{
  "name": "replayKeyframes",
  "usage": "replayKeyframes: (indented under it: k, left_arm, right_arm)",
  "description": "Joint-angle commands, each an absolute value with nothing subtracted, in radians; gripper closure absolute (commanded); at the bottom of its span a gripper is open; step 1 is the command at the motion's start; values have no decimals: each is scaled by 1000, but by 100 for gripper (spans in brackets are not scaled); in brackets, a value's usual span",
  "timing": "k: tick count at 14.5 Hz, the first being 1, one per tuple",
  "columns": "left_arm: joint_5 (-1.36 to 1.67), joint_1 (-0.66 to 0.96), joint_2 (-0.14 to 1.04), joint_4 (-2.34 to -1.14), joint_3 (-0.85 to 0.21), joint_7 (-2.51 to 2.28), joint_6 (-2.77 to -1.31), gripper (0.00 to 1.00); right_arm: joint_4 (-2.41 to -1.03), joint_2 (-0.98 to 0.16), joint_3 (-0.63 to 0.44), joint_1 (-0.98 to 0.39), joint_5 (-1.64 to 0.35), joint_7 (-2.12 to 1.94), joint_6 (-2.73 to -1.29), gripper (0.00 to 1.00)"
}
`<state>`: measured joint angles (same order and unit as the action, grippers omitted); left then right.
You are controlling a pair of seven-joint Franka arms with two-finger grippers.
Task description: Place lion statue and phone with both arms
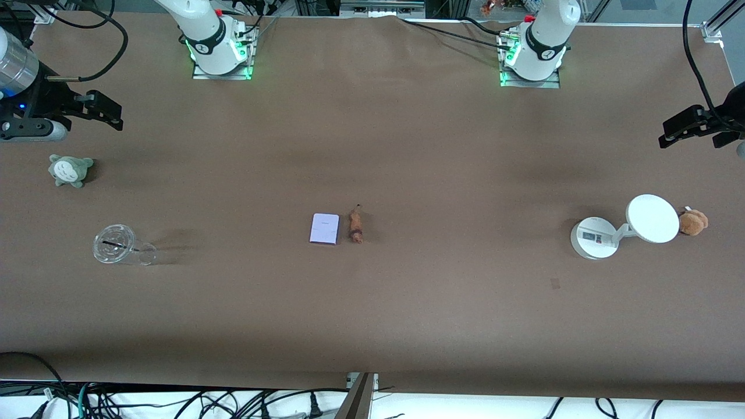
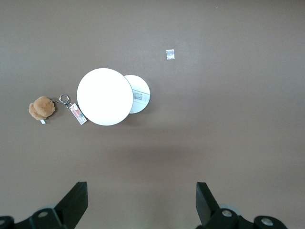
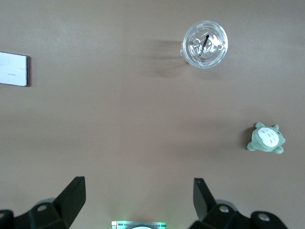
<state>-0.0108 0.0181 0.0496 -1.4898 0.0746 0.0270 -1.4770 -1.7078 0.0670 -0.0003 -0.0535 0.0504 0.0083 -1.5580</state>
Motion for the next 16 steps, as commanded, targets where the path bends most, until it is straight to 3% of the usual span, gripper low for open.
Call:
replayKeyframes:
  k: [1, 16]
  left_arm:
    - [-29, 12, 25, -1523, 72, 25, -1544, 0]
    - [-17, 15, 58, -1499, 71, 12, -1536, 0]
  right_arm:
    - [-1715, 80, 20, -29, 43, -5, -1559, 0]
    - [-1707, 55, 20, -31, 41, -6, -1568, 0]
